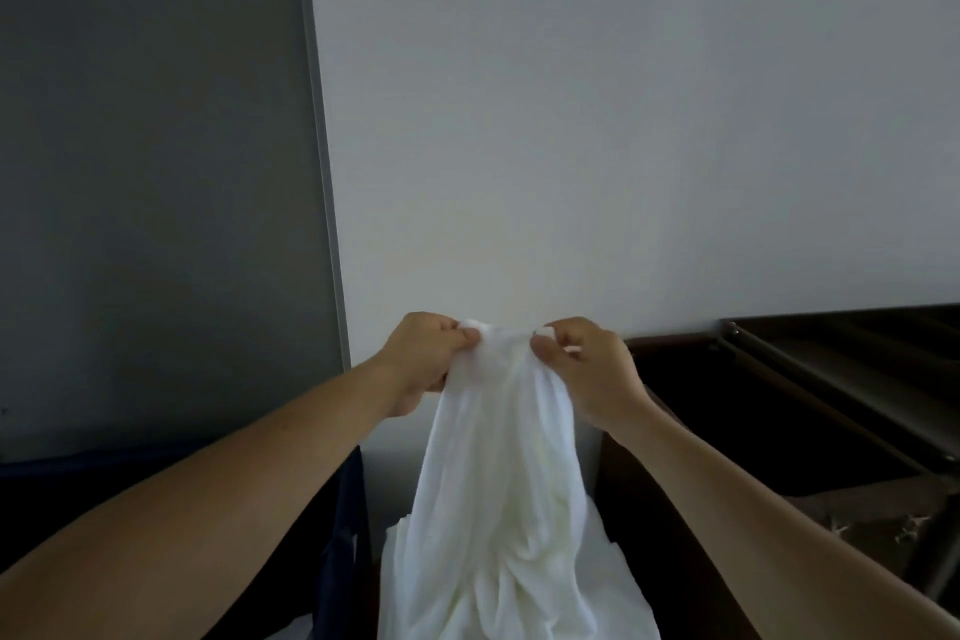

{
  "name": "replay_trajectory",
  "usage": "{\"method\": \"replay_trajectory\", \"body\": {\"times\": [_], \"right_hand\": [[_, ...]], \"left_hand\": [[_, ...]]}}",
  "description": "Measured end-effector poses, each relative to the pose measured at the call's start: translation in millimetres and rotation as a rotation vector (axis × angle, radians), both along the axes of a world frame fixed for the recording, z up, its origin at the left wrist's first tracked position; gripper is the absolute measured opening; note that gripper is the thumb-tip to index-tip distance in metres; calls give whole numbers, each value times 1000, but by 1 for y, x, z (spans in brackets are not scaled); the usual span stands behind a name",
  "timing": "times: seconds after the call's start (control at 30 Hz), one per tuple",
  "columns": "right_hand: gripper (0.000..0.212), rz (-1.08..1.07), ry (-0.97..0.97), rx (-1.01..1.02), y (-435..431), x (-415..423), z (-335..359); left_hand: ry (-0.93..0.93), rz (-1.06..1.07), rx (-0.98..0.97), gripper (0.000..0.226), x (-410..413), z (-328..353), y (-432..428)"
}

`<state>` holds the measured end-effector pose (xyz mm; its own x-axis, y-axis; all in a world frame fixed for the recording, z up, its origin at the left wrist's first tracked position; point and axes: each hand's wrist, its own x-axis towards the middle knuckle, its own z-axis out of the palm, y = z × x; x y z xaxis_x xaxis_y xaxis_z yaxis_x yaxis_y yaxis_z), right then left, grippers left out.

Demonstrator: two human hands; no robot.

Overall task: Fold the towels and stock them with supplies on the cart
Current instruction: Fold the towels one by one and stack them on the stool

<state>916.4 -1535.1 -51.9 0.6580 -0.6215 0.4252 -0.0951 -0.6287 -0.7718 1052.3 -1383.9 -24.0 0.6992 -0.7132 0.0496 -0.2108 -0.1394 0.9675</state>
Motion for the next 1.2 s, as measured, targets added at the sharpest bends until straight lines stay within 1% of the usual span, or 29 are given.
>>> {"method": "replay_trajectory", "body": {"times": [0.03, 0.1, 0.17, 0.2, 0.27, 0.33, 0.4, 0.47, 0.53, 0.6, 0.67, 0.73, 0.8, 0.83, 0.9, 0.97, 1.0, 1.07, 1.13, 1.17, 1.2], "right_hand": [[22, -14, -11, -77, 5, 2, 0], [23, -68, -18, -214, 14, 6, -1], [27, -133, -8, -286, 18, 9, -3], [31, -133, 17, -297, 19, 9, -4], [36, -60, 99, -316, 20, 9, -6], [30, 39, 192, -355, 22, 8, -7], [27, 131, 264, -383, 24, 7, -6], [31, 203, 281, -387, 24, 5, -6], [36, 257, 273, -426, 22, 4, -9], [44, 303, 258, -439, 17, 5, -14], [48, 324, 218, -369, 13, 6, -17], [47, 320, 179, -312, 9, 6, -18], [46, 334, 161, -331, 6, 8, -16], [42, 346, 127, -329, 5, 8, -14], [31, 324, -25, -270, 5, 10, -9], [28, 288, -178, -137, 2, 11, -4], [29, 298, -198, -32, 2, 11, -2], [22, 359, -127, 170, 2, 14, -5], [10, 391, -77, 229, 5, 19, -14], [9, 396, -91, 239, 9, 21, -18], [13, 388, -113, 259, 12, 24, -18]], "left_hand": [[-73, 24, 13, 29, -7, 0, -5], [-192, -8, 22, 36, -19, -1, -11], [-234, -78, 13, 47, -31, -3, -13], [-225, -98, 4, 50, -35, -4, -13], [-159, -88, -15, 43, -38, -3, -14], [-87, -82, -14, 35, -38, -1, -14], [-37, -95, 1, 34, -38, 1, -14], [-43, -97, -10, 36, -37, 1, -14], [-92, -94, -32, 37, -34, -1, -13], [-117, -76, -58, 35, -30, -5, -10], [-144, -58, -74, 35, -25, -9, -7], [-231, -9, -52, 36, -22, -12, -7], [-288, 44, -35, 33, -23, -13, -7], [-275, 49, -42, 30, -23, -14, -6], [-206, 25, -77, 28, -23, -16, -6], [-157, -8, -133, 28, -26, -17, -4], [-148, -15, -164, 35, -27, -16, -3], [-158, -13, -212, 53, -27, -9, 1], [-194, 37, -273, 51, -23, 6, 2], [-217, 75, -313, 46, -20, 15, 2], [-244, 116, -350, 40, -16, 25, 1]]}}
